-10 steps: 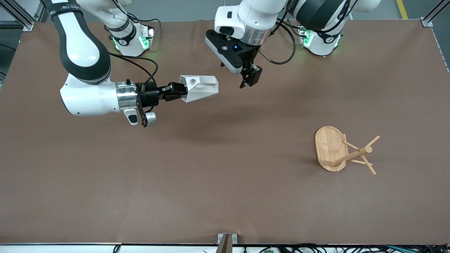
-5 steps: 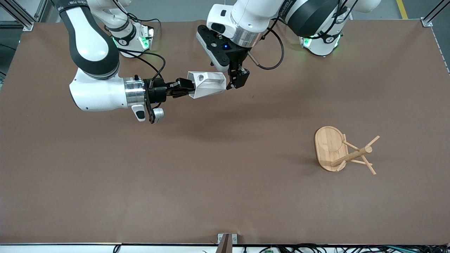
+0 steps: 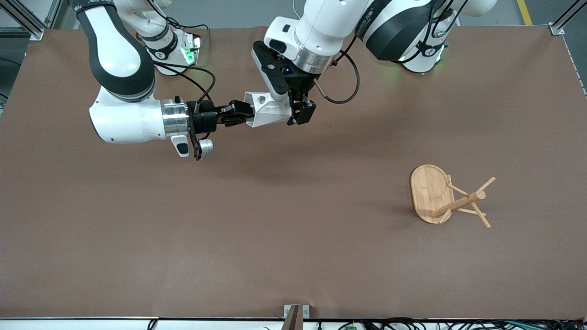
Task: Hang cup on rack
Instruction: 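Grasp the cup with the left gripper from the right gripper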
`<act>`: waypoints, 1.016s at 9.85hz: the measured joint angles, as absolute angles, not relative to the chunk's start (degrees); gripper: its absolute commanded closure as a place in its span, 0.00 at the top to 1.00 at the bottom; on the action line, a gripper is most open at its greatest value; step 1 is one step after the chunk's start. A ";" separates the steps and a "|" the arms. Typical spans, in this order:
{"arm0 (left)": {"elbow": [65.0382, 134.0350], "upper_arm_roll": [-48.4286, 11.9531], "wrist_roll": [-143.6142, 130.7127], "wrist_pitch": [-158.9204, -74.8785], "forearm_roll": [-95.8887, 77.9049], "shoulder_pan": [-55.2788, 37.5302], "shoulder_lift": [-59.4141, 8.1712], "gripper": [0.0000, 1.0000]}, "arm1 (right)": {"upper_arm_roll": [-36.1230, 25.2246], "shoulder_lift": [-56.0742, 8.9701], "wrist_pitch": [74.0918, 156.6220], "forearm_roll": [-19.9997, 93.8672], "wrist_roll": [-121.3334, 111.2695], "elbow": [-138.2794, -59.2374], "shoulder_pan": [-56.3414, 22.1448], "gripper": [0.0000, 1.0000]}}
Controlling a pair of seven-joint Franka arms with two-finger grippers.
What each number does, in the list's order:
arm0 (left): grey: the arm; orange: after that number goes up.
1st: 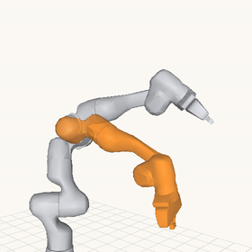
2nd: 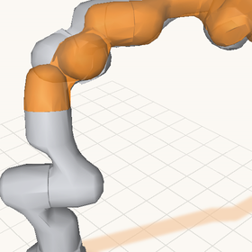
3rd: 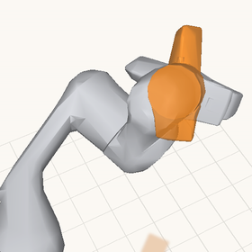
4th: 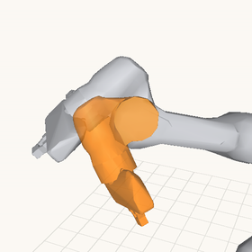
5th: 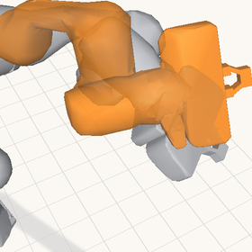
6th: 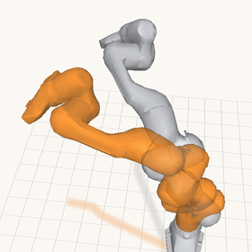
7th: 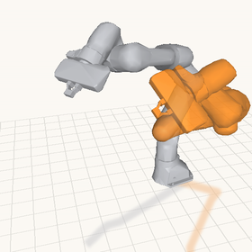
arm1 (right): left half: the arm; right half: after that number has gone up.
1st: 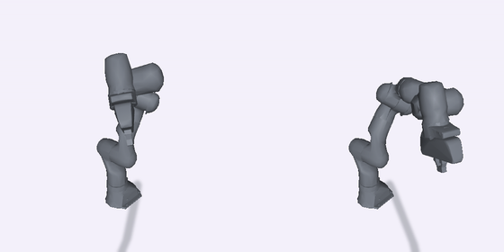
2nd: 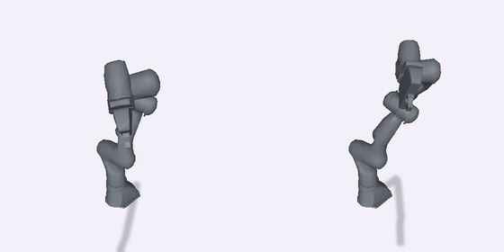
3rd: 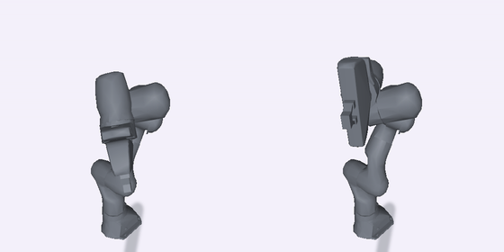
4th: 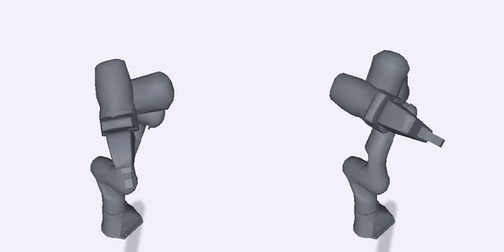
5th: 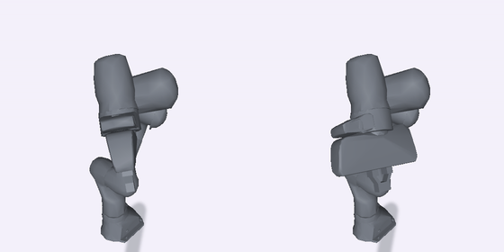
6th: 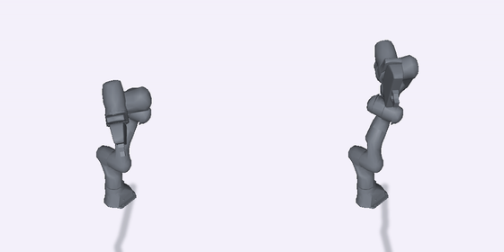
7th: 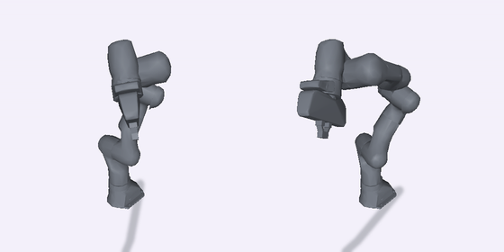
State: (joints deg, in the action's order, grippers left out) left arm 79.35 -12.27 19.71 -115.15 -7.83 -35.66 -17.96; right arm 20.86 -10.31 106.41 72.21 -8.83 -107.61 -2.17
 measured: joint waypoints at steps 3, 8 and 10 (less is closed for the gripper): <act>79.28 -12.30 20.10 -115.44 -7.90 -36.07 -18.12 0.56 | 20.81 -9.70 106.88 72.17 -8.80 -107.89 -2.09 0.00; 79.17 -12.55 20.20 -115.57 -8.01 -36.17 -18.10 0.00 | 20.63 -9.42 106.89 72.00 -8.77 -108.07 -1.94 0.01; 79.07 -12.57 20.24 -115.57 -8.01 -36.17 -18.08 0.00 | 20.60 -9.29 106.87 72.06 -8.30 -108.07 -1.93 0.99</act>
State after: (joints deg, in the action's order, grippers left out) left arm 79.07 -12.57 20.24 -115.57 -8.01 -36.17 -18.08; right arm 20.60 -9.29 106.87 72.06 -8.30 -108.07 -1.93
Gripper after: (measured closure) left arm 0.247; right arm 0.952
